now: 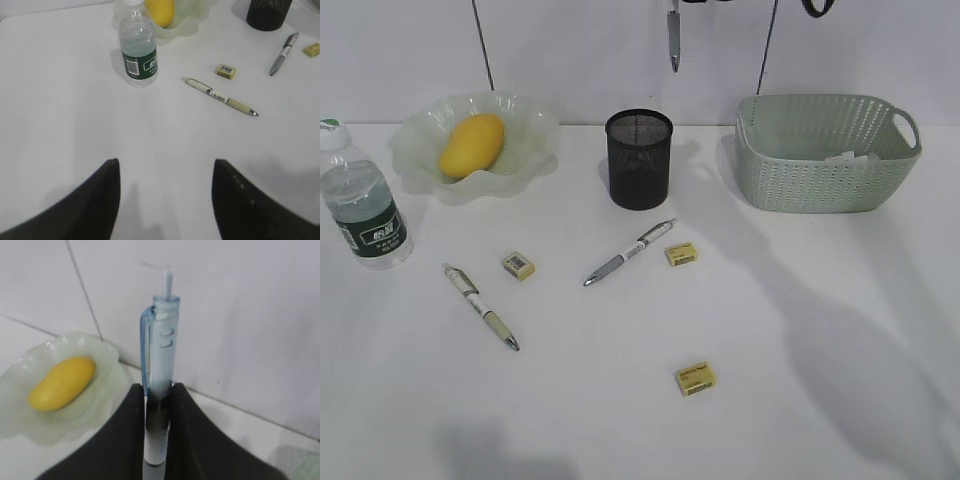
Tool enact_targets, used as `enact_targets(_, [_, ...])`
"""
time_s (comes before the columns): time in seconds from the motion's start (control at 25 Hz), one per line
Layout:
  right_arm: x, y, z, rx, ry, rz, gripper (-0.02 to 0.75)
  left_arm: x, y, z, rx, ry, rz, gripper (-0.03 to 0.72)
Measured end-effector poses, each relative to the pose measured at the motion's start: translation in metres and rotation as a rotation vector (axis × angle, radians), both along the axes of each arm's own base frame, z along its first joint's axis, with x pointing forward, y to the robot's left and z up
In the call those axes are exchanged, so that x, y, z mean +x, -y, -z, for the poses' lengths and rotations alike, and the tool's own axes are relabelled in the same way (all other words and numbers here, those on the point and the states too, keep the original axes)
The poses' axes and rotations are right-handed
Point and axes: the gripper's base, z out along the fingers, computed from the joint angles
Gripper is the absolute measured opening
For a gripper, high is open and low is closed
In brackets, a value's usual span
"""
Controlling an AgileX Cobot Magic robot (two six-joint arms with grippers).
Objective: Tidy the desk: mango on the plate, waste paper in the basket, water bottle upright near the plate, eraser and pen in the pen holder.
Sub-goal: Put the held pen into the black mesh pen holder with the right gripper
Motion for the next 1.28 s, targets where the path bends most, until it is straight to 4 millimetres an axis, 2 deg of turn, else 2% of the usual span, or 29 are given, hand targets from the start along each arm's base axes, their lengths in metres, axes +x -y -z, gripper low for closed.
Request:
enact_targets(0.16, [0.007,-0.009,0.014,0.011,0.042,0.012,0.132,0.000,0.000,0.000,0.000,0.000,0.000,0.444])
enact_targets(0.4, [0.014,-0.028,0.048,0.007,0.045,0.006,0.132,0.000,0.000,0.000,0.000,0.000,0.000,0.444])
enact_targets(0.84, [0.029,-0.035,0.105,-0.019,0.041,0.037,0.130,0.000,0.000,0.000,0.000,0.000,0.000,0.444])
enact_targets(1.28, [0.029,-0.037,0.133,-0.066,-0.057,0.017,0.130,0.000,0.000,0.000,0.000,0.000,0.000,0.444])
